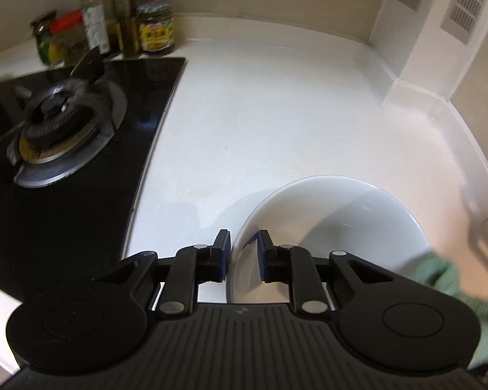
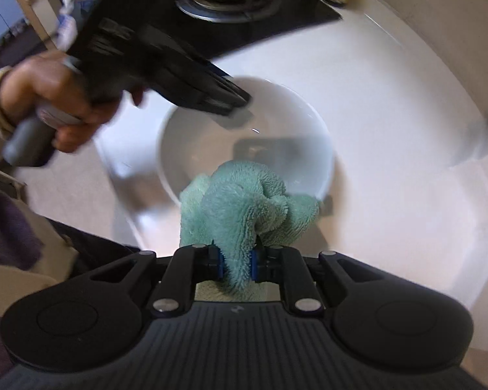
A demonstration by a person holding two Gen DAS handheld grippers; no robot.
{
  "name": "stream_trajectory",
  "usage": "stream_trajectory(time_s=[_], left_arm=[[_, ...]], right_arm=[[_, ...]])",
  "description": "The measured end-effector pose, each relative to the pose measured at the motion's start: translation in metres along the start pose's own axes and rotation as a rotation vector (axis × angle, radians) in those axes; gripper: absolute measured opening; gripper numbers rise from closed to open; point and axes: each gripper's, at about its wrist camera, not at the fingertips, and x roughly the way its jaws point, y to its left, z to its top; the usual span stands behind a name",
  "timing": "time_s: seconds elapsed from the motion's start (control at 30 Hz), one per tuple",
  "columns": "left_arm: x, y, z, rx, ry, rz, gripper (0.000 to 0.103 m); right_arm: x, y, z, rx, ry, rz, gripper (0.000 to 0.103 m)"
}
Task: Clean bowl
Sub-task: 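Keep wiping the bowl interior with the right-held towel while left holds rim, then wipe the bowl wall with the towel in the right gripper while left holds rim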
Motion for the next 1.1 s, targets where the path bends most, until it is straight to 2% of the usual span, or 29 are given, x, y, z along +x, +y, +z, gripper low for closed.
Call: stream_trajectory(time_s=[0.03, 0.1, 0.2, 0.3, 0.43, 0.5, 0.57, 0.67, 0.7, 0.87, 0.97, 1.1], left_arm=[[-0.001, 0.003, 0.001, -0.01, 0.015, -0.013, 0.014], [-0.004, 0.013, 0.001, -0.029, 0.052, -0.049, 0.011], [-0.013, 0.017, -0.001, -0.033, 0.074, -0.069, 0.011], [-0.016, 0.014, -0.005, -0.012, 0.108, -0.064, 0.011], [-0.015, 0.008, -0.011, 0.012, 0.154, -0.063, 0.013], [-0.01, 0.009, -0.016, 0.011, 0.175, -0.072, 0.014], [-0.01, 0.012, -0.017, -0.024, 0.161, -0.076, 0.013], [-0.011, 0.009, -0.019, -0.034, 0.105, -0.02, 0.008], [-0.012, 0.007, -0.02, -0.031, 0.084, 0.005, 0.009], [-0.01, 0.012, -0.016, -0.077, 0.062, -0.006, 0.014], [-0.008, 0.01, -0.014, -0.081, 0.049, 0.0, 0.015], [-0.007, 0.011, -0.012, -0.094, 0.053, -0.002, 0.015]], right_arm=[[-0.001, 0.0, 0.001, -0.003, -0.01, 0.024, 0.012], [-0.003, -0.004, 0.006, -0.016, -0.031, 0.003, 0.011], [-0.006, -0.017, 0.027, -0.098, -0.105, -0.117, 0.011], [0.007, -0.02, 0.054, -0.315, -0.158, -0.21, 0.011], [0.023, -0.012, 0.074, -0.518, -0.18, -0.123, 0.011], [0.033, -0.006, 0.081, -0.611, -0.167, -0.101, 0.011], [0.04, -0.003, 0.083, -0.694, -0.137, -0.09, 0.012], [0.043, -0.009, 0.088, -0.626, -0.073, -0.108, 0.012], [0.043, -0.009, 0.085, -0.615, -0.053, -0.126, 0.011], [0.036, -0.017, 0.063, -0.444, 0.037, -0.212, 0.012], [0.023, -0.03, 0.043, -0.254, 0.059, -0.198, 0.012], [0.007, -0.034, 0.014, -0.097, 0.058, -0.156, 0.012]])
